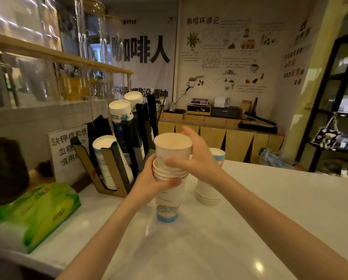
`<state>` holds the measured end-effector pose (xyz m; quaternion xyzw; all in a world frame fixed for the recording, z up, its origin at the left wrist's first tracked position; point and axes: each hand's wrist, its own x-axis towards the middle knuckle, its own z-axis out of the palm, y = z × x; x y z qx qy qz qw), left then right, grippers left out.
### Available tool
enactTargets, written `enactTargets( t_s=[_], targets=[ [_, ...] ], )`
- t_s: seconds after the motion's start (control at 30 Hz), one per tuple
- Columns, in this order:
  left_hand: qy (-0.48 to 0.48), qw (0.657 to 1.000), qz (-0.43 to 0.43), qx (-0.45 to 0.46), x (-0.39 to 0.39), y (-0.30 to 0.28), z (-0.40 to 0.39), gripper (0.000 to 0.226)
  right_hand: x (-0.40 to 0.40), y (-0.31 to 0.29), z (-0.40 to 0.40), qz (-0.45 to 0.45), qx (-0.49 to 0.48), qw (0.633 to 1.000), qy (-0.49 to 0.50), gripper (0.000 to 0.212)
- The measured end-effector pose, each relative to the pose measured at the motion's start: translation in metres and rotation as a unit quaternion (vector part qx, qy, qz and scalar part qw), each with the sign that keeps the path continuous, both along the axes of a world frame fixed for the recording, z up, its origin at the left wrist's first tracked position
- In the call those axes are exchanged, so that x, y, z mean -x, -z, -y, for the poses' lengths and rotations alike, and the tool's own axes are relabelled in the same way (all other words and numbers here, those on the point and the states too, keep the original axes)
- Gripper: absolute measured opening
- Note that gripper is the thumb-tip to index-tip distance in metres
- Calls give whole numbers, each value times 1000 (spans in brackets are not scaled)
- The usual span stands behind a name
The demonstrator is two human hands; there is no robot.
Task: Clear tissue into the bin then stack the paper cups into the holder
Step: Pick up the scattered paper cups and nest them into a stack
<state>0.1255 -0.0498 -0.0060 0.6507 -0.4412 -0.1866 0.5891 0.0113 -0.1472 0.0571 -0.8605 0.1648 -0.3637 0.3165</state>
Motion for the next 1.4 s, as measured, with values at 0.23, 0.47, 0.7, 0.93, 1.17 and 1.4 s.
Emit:
enactTargets(
  t_s=[0.23, 0.47, 0.7, 0.93, 1.17, 1.4],
  targets=[
    [11, 999, 5, 37, 0, 0, -2, 107, -2, 39, 3, -99, -75, 991, -43, 92],
    [2, 997, 58, 43, -4, -3, 3, 72, 8, 37, 7, -81, -162, 979, -93, 100],
    [22, 992, 6, 125, 10, -42, 23, 47, 33, 48, 29, -89, -218, 964, -119, 94],
    [50, 963, -117, 239, 30, -59, 40, 41, 64, 36, 31, 81, -201, 976, -32, 76],
    [-26, 952, 31, 305, 45, -80, 68, 21, 99, -8, 56, 188, -113, 975, 29, 69],
    [-57, 959, 79, 266, 58, -73, 89, 36, 120, -44, 80, 234, -98, 967, 28, 67]
  ],
)
